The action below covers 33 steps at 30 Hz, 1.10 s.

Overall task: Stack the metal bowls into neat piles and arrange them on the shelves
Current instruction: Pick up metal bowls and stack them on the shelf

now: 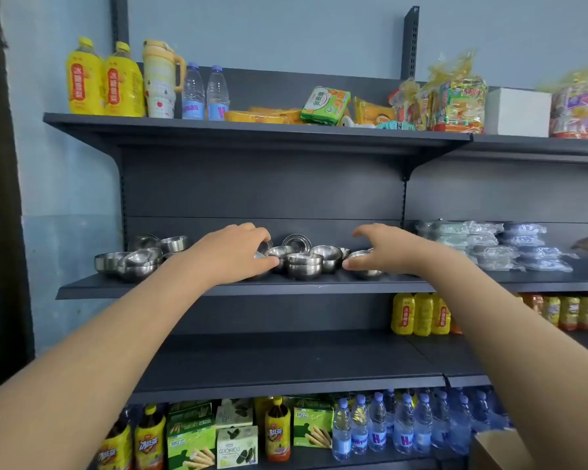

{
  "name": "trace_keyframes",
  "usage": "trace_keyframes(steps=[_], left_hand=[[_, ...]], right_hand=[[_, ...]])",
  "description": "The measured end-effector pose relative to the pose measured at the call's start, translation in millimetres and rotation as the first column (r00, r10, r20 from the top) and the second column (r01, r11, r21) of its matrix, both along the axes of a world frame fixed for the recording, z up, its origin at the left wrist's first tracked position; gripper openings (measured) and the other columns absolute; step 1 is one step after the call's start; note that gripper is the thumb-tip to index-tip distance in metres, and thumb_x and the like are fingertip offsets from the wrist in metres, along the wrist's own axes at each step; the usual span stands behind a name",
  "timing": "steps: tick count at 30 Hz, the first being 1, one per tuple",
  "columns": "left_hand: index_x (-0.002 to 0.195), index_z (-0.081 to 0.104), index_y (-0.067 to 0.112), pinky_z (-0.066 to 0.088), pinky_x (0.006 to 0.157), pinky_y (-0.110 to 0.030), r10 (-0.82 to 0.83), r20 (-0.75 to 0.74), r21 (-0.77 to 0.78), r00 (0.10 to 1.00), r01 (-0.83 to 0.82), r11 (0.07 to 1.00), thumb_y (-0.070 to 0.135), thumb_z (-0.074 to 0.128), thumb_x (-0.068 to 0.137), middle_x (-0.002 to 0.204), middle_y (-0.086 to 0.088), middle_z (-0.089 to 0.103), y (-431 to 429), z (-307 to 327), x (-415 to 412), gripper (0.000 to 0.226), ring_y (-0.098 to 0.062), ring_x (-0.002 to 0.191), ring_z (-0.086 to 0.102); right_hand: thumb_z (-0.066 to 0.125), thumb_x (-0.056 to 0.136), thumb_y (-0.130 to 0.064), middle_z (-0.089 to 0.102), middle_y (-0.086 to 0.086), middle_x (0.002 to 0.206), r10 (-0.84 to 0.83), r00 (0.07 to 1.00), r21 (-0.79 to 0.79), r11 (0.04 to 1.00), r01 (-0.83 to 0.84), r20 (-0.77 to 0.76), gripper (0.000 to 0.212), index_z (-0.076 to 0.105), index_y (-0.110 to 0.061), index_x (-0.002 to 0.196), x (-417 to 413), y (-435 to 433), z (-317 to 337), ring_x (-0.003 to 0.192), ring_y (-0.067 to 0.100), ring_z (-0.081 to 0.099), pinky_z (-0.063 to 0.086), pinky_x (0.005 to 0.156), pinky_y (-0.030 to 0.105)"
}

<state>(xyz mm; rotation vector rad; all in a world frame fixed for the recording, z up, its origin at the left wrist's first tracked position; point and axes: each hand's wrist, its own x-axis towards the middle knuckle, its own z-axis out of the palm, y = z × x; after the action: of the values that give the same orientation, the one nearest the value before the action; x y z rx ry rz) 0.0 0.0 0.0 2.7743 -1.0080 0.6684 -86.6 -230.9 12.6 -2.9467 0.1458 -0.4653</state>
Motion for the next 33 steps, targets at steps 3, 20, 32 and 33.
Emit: trace_keyframes(steps=[3,20,32,33], left_hand=[[0.135,0.040,0.023,0.039,0.090,-0.034,0.004,0.001,0.018,1.000,-0.004,1.000,0.051,0.041,0.092,0.133,0.004,0.046,-25,-1,4,0.051,-0.018,0.122,0.043],[0.130,0.046,0.023,0.041,0.087,-0.031,0.018,-0.101,0.066,0.995,-0.011,0.998,0.049,0.045,0.091,0.131,0.006,0.047,-247,-52,67,0.047,-0.015,0.120,0.044],[0.131,0.046,0.024,0.042,0.085,-0.032,0.054,-0.077,0.058,0.996,-0.049,0.997,0.048,0.044,0.092,0.131,0.004,0.049,-343,-58,122,0.045,-0.017,0.117,0.048],[0.130,0.047,0.024,0.041,0.083,-0.031,0.042,-0.064,0.058,0.997,-0.038,0.998,0.048,0.044,0.093,0.130,0.003,0.050,-351,-58,130,0.045,-0.017,0.116,0.049]], right_hand=[[0.060,0.086,-0.048,0.037,0.006,0.148,-0.007,1.000,-0.001,1.000,0.007,-0.009,0.071,0.034,-0.016,0.144,8,-22,-5,0.132,0.024,0.040,0.034,0.102,0.032],[0.059,0.086,-0.049,0.040,0.002,0.148,0.088,0.990,0.011,0.996,-0.088,-0.111,0.069,0.036,-0.018,0.143,91,-240,-67,0.134,0.021,0.040,0.035,0.103,0.032],[0.059,0.086,-0.050,0.037,0.001,0.150,0.106,0.993,0.074,0.992,-0.101,-0.056,0.071,0.035,-0.019,0.145,145,-345,-74,0.136,0.020,0.037,0.033,0.102,0.030],[0.060,0.086,-0.050,0.037,0.002,0.150,0.097,0.994,0.082,0.992,-0.093,-0.047,0.071,0.035,-0.020,0.145,151,-352,-75,0.135,0.020,0.037,0.033,0.102,0.030]])
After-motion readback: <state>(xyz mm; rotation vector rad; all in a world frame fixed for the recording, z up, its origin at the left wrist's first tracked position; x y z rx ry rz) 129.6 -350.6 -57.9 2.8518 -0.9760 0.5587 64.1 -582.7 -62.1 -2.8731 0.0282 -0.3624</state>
